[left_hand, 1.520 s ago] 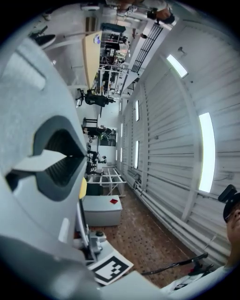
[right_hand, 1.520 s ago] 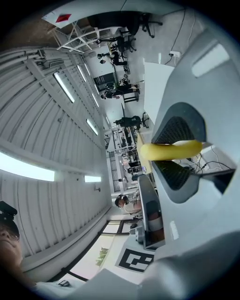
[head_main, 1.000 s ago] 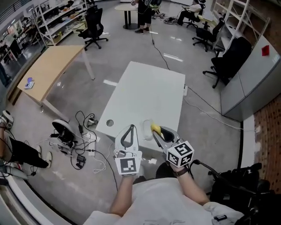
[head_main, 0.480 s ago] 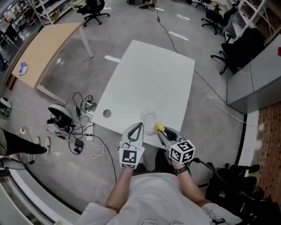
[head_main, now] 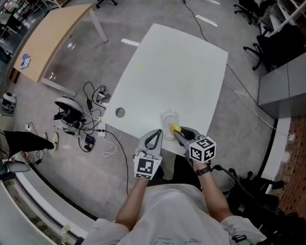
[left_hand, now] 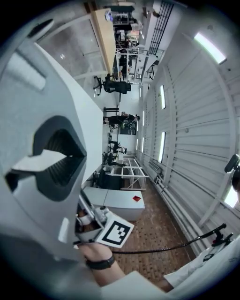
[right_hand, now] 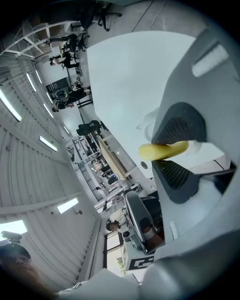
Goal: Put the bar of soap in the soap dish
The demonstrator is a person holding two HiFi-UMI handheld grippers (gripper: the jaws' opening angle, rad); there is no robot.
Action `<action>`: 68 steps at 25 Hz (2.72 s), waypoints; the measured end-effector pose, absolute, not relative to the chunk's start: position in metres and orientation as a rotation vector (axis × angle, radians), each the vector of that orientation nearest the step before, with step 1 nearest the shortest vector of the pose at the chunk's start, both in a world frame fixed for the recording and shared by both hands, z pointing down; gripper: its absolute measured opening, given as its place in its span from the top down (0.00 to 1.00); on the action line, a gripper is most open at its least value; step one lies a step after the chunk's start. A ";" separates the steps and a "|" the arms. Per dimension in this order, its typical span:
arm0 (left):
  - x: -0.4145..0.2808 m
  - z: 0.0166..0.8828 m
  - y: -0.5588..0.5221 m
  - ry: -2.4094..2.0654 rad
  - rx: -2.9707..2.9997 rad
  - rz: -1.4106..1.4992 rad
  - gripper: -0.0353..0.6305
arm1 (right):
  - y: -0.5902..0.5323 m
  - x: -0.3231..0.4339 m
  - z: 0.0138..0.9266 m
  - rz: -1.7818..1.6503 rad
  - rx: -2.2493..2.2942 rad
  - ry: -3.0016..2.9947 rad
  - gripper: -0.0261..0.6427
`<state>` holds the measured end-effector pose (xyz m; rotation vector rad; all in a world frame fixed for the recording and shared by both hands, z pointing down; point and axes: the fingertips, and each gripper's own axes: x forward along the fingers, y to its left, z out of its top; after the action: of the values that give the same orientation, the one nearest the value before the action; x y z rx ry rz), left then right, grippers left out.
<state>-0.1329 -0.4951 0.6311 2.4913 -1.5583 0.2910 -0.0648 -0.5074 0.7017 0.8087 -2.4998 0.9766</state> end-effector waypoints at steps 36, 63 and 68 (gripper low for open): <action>-0.147 0.610 -0.488 -1.645 2.433 0.179 0.94 | -0.535 -0.077 0.658 0.674 0.964 -2.586 0.89; 0.009 0.551 -0.245 -1.706 2.544 0.126 0.94 | -0.249 0.045 0.541 0.161 1.301 -2.687 0.94; 0.046 0.577 -0.167 -1.770 2.456 0.218 0.94 | -0.181 0.092 0.561 0.202 1.315 -2.682 0.94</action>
<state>0.0462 -0.1668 0.5765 2.4558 -1.7698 0.2176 0.0922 -0.1812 0.5608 1.3154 -2.6822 0.2017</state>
